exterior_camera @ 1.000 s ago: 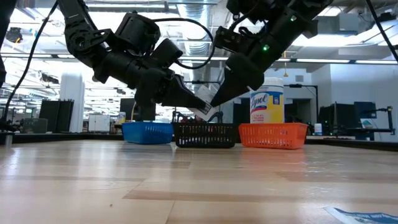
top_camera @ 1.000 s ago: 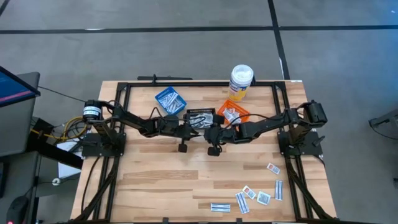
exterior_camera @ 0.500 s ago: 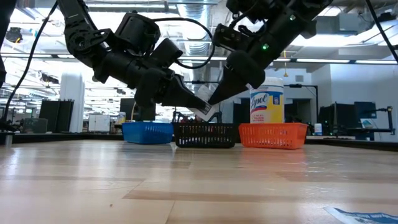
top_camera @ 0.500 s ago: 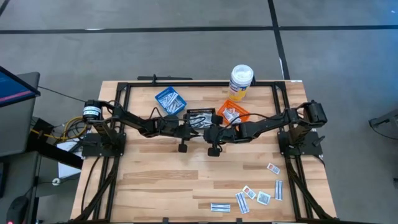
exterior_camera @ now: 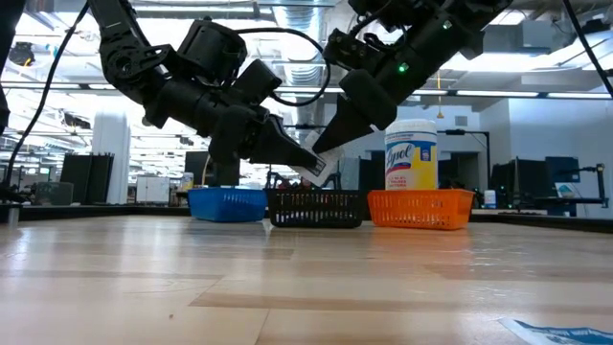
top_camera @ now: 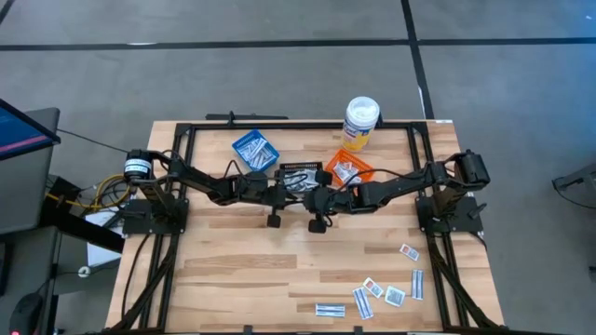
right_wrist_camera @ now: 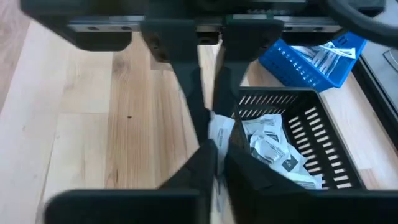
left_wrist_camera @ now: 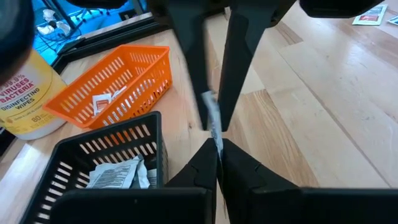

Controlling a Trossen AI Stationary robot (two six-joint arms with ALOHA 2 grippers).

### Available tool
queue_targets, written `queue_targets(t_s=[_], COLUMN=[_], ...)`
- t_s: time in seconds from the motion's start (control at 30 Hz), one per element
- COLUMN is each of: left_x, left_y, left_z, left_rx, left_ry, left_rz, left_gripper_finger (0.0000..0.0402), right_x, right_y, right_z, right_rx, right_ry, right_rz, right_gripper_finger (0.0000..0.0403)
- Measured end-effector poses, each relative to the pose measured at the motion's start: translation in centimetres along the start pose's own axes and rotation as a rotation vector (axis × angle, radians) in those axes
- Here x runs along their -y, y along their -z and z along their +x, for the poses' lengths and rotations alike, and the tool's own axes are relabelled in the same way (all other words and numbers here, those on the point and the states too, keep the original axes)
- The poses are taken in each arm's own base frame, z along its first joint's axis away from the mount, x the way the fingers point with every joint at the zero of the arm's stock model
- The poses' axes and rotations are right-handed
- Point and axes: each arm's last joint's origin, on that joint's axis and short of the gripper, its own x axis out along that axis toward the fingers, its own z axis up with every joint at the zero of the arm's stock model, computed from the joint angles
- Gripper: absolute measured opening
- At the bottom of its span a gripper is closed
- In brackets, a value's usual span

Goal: Pick & Place First Aid Supplies
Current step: Put the towelette pack into the black bin

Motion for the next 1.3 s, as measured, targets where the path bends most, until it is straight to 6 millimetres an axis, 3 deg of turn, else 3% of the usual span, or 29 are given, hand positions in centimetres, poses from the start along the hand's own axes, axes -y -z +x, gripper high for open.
queue_targets(t_s=[0.33,0.67,1.0,1.3], left_x=[0.0,0.0,-0.1,0.0], left_y=[0.0,-0.1,-0.1,-0.1], left_z=[0.0,0.0,0.0,0.0], left_rx=[-0.002,0.013,0.01,0.01], left_ry=[0.001,0.001,-0.008,-0.006], left_rz=[0.0,-0.025,-0.026,-0.026], left_gripper_finger=[0.001,0.0009,0.0009,0.001], right_x=[0.1,0.8,0.7,0.7], right_y=[-0.2,-1.3,-0.7,-0.6], right_z=[0.1,0.5,0.4,0.2], right_rx=[0.03,0.132,0.072,0.056], right_ry=[0.002,0.011,-0.004,-0.002], right_rz=[0.01,0.056,-0.006,-0.017], right_gripper_finger=[0.0008,0.0064,0.0066,0.001])
